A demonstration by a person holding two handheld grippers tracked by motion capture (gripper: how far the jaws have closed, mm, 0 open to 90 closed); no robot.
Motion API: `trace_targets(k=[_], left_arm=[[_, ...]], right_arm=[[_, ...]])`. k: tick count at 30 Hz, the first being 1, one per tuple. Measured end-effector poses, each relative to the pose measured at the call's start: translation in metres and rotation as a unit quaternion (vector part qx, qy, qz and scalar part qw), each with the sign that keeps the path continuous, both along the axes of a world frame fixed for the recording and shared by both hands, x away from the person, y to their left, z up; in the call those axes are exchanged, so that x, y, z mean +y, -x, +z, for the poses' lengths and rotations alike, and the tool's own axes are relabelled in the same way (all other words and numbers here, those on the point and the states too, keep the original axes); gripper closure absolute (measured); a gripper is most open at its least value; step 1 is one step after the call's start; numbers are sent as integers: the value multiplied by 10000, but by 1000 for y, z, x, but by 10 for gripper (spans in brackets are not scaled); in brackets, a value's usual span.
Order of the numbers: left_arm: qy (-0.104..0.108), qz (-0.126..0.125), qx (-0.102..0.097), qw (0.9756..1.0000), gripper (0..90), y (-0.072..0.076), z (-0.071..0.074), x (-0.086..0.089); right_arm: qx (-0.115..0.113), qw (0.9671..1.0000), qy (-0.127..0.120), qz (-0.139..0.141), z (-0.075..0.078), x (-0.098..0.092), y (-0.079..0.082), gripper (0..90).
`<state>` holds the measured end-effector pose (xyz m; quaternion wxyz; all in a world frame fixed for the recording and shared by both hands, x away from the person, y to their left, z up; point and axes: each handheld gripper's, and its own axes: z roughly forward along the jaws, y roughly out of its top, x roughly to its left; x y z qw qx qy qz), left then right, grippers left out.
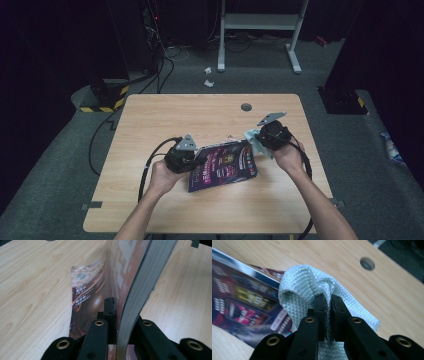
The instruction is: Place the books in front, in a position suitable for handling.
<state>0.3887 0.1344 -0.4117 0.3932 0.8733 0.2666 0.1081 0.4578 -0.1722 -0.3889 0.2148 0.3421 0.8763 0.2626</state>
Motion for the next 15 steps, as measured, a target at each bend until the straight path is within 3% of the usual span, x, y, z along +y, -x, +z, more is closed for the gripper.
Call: trace_targets(k=[4, 6, 8, 10, 13, 15], left_arm=[[95, 38, 64, 9999, 840, -1, -2, 3], [141, 75, 124, 9998, 840, -3, -3, 6], [100, 70, 128, 9998, 839, -2, -4, 7], [56, 36, 112, 9999, 840, 0, -4, 6], [99, 35, 142, 9998, 840, -1, -7, 7], [115, 55, 161, 9998, 840, -1, -9, 6]], right_arm=[[8, 9999, -44, -99, -2, -3, 1, 841], [-121, 9999, -91, 64, 0, 1, 8, 841], [-247, 9995, 29, 209, 2, 5, 15, 841], [-176, 9997, 146, 130, -2, 2, 12, 841], [77, 9999, 11, -151, -10, -8, -1, 841], [86, 9999, -57, -93, -10, -5, 2, 841]])
